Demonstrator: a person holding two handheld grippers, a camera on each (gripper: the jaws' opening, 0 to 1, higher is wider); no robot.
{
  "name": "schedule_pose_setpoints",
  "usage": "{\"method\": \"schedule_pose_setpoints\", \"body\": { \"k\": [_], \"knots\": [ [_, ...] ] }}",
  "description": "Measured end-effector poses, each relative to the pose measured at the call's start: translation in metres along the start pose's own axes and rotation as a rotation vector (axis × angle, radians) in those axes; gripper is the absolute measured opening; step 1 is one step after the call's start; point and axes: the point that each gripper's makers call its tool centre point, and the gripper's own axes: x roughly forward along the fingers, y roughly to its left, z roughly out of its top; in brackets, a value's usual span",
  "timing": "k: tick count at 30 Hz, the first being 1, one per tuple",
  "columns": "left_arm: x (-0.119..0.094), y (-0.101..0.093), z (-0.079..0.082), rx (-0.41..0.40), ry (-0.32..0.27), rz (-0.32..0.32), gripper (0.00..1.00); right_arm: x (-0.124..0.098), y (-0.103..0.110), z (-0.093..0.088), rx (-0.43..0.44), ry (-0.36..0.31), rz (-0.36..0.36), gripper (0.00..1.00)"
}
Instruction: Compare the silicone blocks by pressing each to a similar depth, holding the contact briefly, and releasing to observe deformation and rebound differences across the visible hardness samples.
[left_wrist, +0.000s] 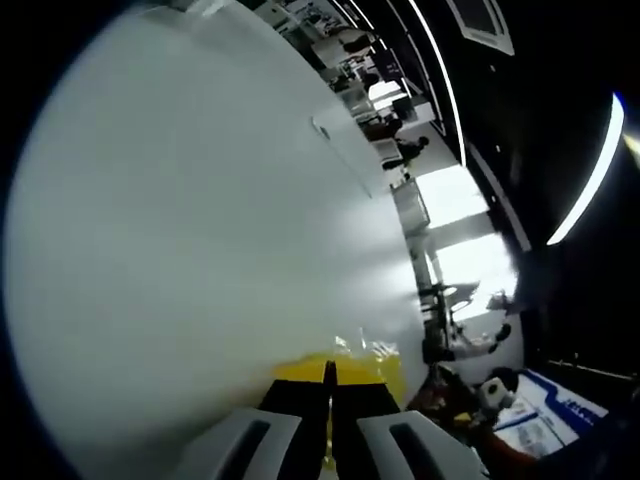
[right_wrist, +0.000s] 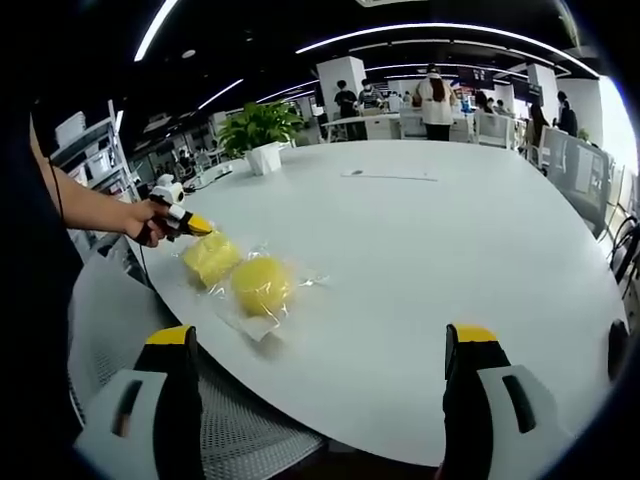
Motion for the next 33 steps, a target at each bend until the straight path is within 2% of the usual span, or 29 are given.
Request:
{"method": "schedule_pose_setpoints", "body": {
  "k": [7, 14, 22, 28, 33],
  "knots": [
    [-0.003, -0.03, 0.013, 0.065, -0.04, -0.067, 0.0, 0.001, 0.0, 0.005, -0.01, -0.006, 0.005, 0.96],
    [-0.007, -0.046, 0.017, 0.135, -0.047, -0.092, 0.0, 0.001, 0.002, 0.011, -0.018, -0.015, 0.009, 0.96],
    [-0.012, -0.068, 0.019, 0.212, -0.062, -0.124, 0.0, 0.001, 0.007, 0.03, -0.032, -0.051, 0.024, 0.96],
    [-0.021, -0.093, 0.033, 0.272, -0.122, -0.172, 0.0, 0.002, 0.013, 0.042, -0.048, -0.067, 0.038, 0.96],
    [-0.029, -0.122, 0.047, 0.33, -0.161, -0.212, 0.0, 0.002, 0.018, 0.056, -0.077, -0.081, 0.055, 0.96]
  ]
}}
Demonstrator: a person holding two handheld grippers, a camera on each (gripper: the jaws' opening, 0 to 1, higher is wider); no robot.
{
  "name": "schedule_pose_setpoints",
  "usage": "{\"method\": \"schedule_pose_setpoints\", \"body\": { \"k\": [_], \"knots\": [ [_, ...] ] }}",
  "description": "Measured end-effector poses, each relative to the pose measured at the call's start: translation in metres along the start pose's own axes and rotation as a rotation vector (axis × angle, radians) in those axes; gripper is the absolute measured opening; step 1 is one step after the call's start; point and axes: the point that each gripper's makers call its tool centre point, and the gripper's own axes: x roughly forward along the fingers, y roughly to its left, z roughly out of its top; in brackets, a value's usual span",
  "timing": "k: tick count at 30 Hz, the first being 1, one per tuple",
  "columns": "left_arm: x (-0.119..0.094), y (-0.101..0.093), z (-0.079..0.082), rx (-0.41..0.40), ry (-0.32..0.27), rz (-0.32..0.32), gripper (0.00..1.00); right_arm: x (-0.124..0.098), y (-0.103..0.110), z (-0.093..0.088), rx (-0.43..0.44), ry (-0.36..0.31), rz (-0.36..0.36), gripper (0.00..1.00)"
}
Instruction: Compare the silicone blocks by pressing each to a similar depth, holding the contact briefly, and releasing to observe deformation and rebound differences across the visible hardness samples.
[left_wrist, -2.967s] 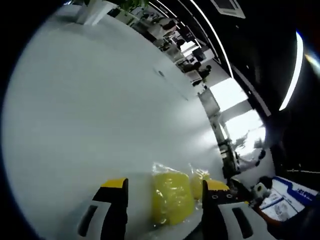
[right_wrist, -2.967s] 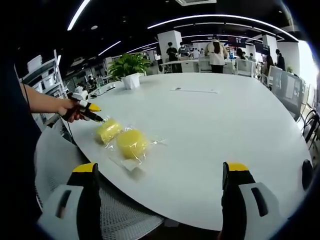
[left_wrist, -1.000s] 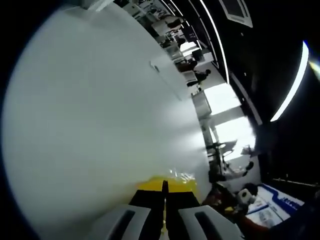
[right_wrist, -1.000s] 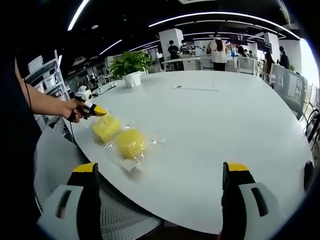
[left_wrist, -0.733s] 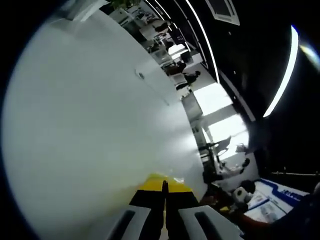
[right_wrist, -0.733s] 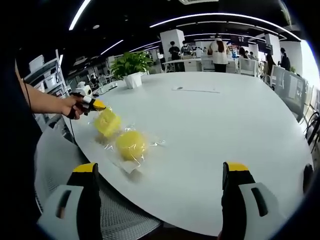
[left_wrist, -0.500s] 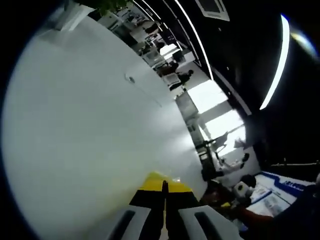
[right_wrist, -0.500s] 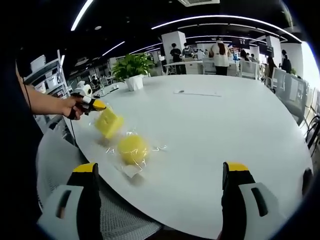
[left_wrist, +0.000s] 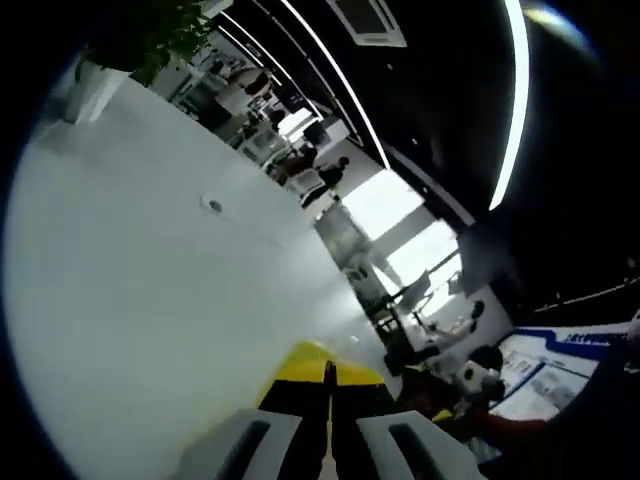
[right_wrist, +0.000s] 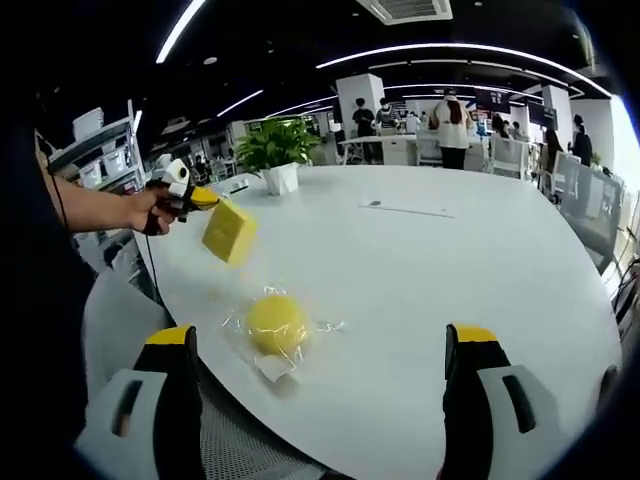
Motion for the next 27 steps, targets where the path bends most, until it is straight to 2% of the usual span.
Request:
{"method": "schedule_pose_setpoints", "body": {
  "k": [4, 7, 9, 17, 27],
  "knots": [
    [-0.002, -0.023, 0.023, 0.043, -0.044, -0.035, 0.0, -0.001, 0.005, 0.02, -0.03, -0.018, 0.025, 0.96],
    [-0.004, -0.035, 0.034, 0.063, -0.059, -0.049, 0.0, -0.001, 0.005, 0.031, -0.055, -0.028, 0.036, 0.96],
    [-0.006, -0.049, 0.041, 0.088, -0.062, -0.065, 0.0, -0.001, 0.007, 0.045, -0.071, -0.045, 0.046, 0.96],
    [-0.012, -0.09, 0.06, 0.157, -0.093, -0.131, 0.0, 0.002, 0.021, 0.093, -0.12, -0.119, 0.092, 0.96],
    [-0.023, -0.149, 0.077, 0.225, -0.125, -0.234, 0.0, -0.003, 0.056, 0.151, -0.173, -0.196, 0.21, 0.96]
  ]
}}
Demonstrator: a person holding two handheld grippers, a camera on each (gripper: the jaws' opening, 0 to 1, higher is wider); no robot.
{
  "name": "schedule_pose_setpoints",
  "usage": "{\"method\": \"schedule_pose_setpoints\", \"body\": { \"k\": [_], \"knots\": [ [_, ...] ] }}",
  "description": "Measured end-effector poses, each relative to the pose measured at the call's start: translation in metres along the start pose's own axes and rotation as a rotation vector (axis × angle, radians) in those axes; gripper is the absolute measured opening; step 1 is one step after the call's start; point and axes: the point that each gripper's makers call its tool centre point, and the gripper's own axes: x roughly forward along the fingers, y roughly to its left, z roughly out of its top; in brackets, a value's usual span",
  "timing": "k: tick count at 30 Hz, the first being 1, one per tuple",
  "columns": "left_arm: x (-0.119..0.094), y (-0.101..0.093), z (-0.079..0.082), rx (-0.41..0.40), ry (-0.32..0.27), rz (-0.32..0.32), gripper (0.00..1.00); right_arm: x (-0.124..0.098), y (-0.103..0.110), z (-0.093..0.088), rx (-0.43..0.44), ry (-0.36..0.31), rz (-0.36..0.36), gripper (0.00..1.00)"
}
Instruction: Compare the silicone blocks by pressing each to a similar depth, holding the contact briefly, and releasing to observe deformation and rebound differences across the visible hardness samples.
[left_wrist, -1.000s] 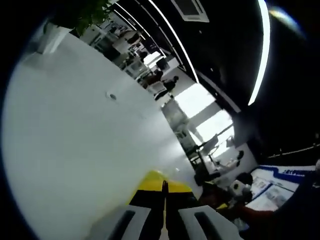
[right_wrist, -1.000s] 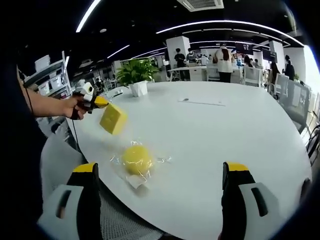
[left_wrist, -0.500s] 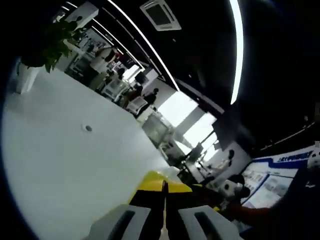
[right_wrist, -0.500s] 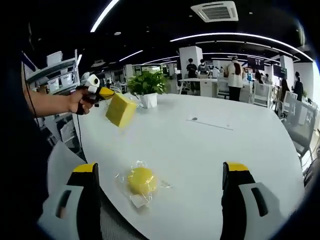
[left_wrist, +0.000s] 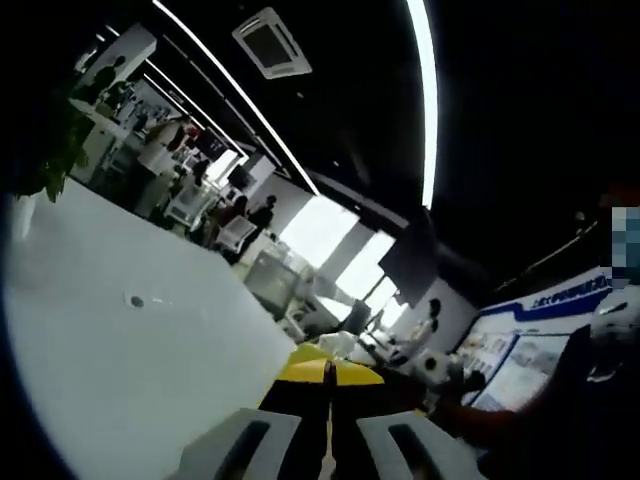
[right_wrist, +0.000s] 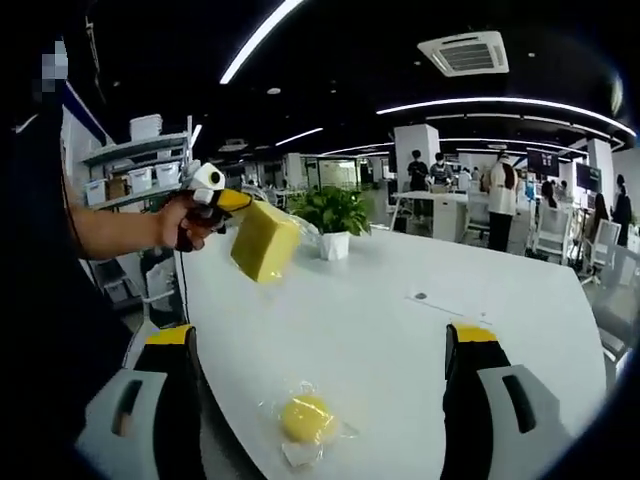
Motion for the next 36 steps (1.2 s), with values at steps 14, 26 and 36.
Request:
{"method": "schedule_pose_setpoints", "body": {
  "k": [14, 26, 36],
  "knots": [
    [0.001, -0.059, 0.011, 0.063, -0.038, -0.085, 0.0, 0.023, 0.023, 0.051, 0.003, -0.102, 0.129, 0.96],
    [0.0, -0.093, 0.015, 0.077, -0.057, -0.152, 0.0, 0.044, 0.057, 0.074, -0.005, -0.136, 0.269, 0.83],
    [-0.002, -0.112, 0.012, 0.058, -0.062, -0.211, 0.0, 0.053, 0.085, 0.083, -0.005, -0.15, 0.378, 0.71]
  ]
}}
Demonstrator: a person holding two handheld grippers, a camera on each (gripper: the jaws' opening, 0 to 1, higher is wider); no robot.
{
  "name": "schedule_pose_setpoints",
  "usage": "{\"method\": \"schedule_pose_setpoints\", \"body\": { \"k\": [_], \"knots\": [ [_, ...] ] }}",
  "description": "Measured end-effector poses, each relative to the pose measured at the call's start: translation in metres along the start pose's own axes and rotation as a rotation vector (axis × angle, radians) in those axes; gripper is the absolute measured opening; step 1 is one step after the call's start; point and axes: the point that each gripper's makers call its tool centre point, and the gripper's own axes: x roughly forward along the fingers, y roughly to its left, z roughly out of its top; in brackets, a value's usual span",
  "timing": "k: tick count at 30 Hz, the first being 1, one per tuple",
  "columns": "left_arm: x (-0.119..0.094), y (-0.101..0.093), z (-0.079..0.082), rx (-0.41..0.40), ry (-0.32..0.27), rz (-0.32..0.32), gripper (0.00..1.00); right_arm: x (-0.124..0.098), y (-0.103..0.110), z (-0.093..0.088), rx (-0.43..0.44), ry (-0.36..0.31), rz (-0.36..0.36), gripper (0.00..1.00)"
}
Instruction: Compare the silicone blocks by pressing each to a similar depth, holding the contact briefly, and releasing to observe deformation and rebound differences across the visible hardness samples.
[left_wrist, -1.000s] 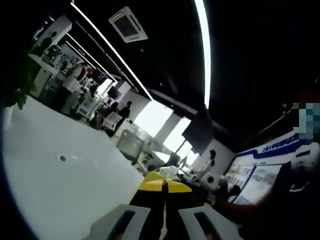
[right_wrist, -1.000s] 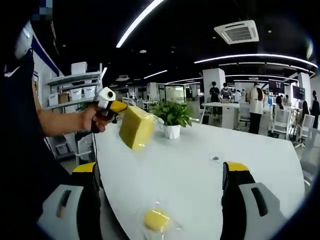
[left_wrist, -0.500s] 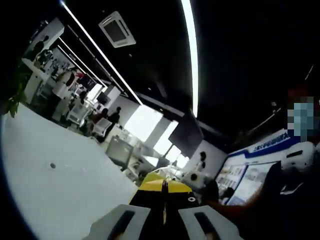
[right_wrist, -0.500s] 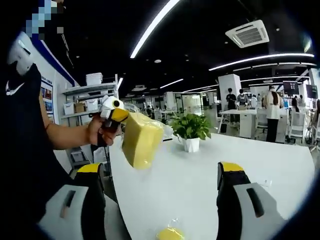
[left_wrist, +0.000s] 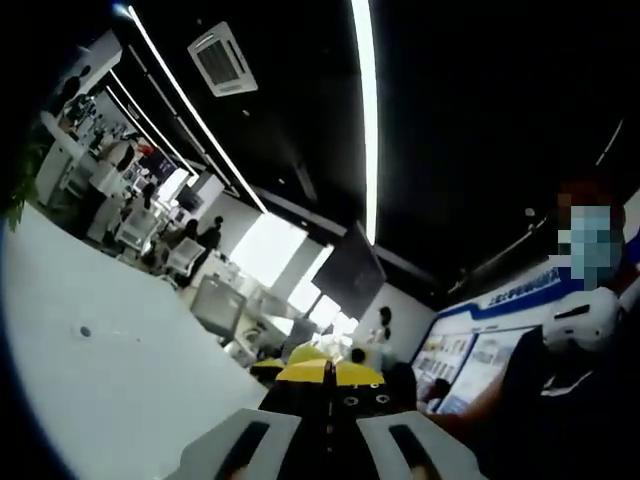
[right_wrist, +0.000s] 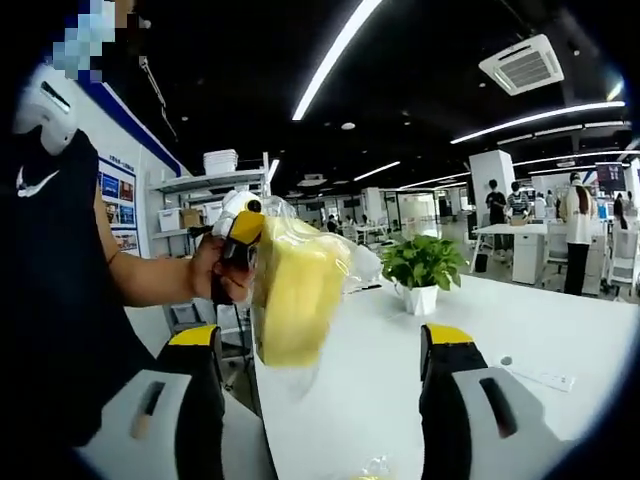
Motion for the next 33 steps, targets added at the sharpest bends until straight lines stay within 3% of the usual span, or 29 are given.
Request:
{"method": "schedule_pose_setpoints", "body": {
  "k": [3, 5, 12, 23, 33],
  "knots": [
    [0.0, -0.005, -0.001, -0.003, -0.004, -0.011, 0.0, 0.007, 0.013, 0.008, 0.025, -0.032, 0.072, 0.67],
    [0.0, -0.006, -0.001, -0.004, -0.006, -0.013, 0.0, 0.013, 0.021, 0.007, 0.033, -0.019, 0.113, 0.64],
    [0.0, -0.011, -0.002, 0.003, -0.012, -0.019, 0.0, 0.023, 0.032, 0.005, 0.035, -0.009, 0.159, 0.52],
    [-0.002, -0.008, -0.003, 0.031, -0.01, 0.005, 0.0, 0.019, 0.033, 0.008, 0.058, -0.024, 0.174, 0.3],
    [-0.002, -0.003, -0.004, 0.118, 0.022, 0.058, 0.0, 0.02, 0.031, 0.006, 0.064, -0.015, 0.168, 0.23]
  ]
}}
